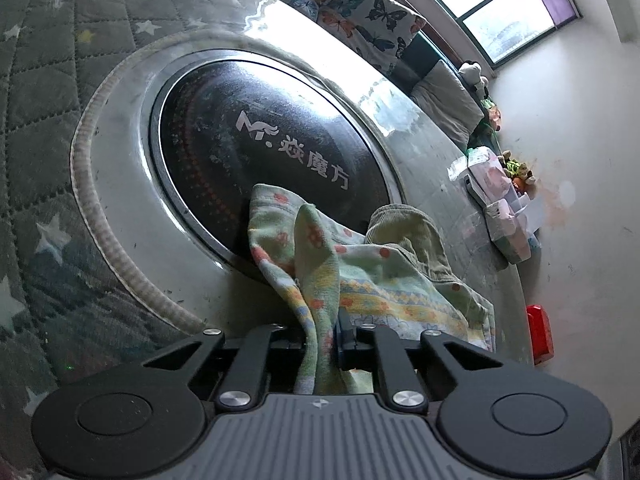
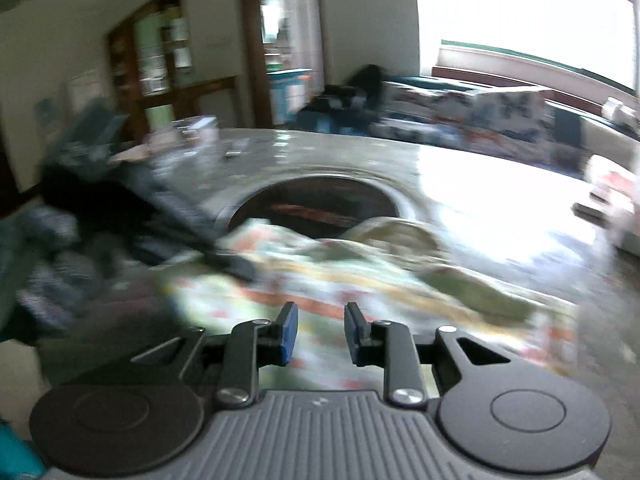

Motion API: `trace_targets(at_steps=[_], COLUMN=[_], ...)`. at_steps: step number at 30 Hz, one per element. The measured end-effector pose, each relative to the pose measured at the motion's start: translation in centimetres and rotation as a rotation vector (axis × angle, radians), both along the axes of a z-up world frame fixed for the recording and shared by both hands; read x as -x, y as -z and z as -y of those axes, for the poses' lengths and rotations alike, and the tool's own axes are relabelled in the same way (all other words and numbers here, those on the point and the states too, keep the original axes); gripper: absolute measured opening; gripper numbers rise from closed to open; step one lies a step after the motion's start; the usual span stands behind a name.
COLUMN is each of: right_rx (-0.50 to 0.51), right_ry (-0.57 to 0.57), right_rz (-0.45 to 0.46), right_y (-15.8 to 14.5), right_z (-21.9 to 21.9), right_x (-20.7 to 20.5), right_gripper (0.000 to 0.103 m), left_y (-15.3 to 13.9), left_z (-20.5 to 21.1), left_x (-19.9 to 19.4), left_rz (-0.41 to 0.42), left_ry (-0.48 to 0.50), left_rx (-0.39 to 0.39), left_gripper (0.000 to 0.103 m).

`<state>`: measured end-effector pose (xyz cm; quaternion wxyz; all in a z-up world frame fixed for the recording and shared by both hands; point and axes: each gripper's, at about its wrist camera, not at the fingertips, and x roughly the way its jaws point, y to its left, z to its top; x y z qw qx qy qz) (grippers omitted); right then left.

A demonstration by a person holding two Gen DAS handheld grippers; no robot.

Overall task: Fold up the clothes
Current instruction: 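Close both grippers on the folded cloth's edge, then lift the folded cloth with both grippers and carry it across the table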

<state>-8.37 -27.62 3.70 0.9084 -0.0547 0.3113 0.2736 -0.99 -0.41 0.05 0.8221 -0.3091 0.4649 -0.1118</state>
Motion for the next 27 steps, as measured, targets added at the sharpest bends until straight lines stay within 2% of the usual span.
trace_targets(at_steps=[8, 11, 17, 20, 27], right_rx=[0.019, 0.036, 0.064, 0.033, -0.042], right_ry=[0.290, 0.328, 0.402, 0.438, 0.437], right_rz=[-0.007, -0.011, -0.027, -0.030, -0.075], right_y=[2.2, 3.0, 3.9, 3.8, 3.9], right_z=[6.3, 7.3, 9.0, 10.2, 11.2], right_x=[-4.7, -5.7, -5.9, -5.7, -5.7], right_gripper=[0.030, 0.034, 0.036, 0.048, 0.050], left_y=[0.0, 0.0, -0.1, -0.1, -0.1], left_z=[0.2, 0.2, 0.2, 0.3, 0.3], left_x=[-0.2, -0.3, -0.4, -0.5, -0.6], left_rz=[0.001, 0.001, 0.001, 0.002, 0.005], left_ry=[0.003, 0.004, 0.007, 0.009, 0.014], left_rx=[-0.013, -0.016, -0.025, -0.030, -0.039], left_gripper=[0.014, 0.014, 0.014, 0.014, 0.014])
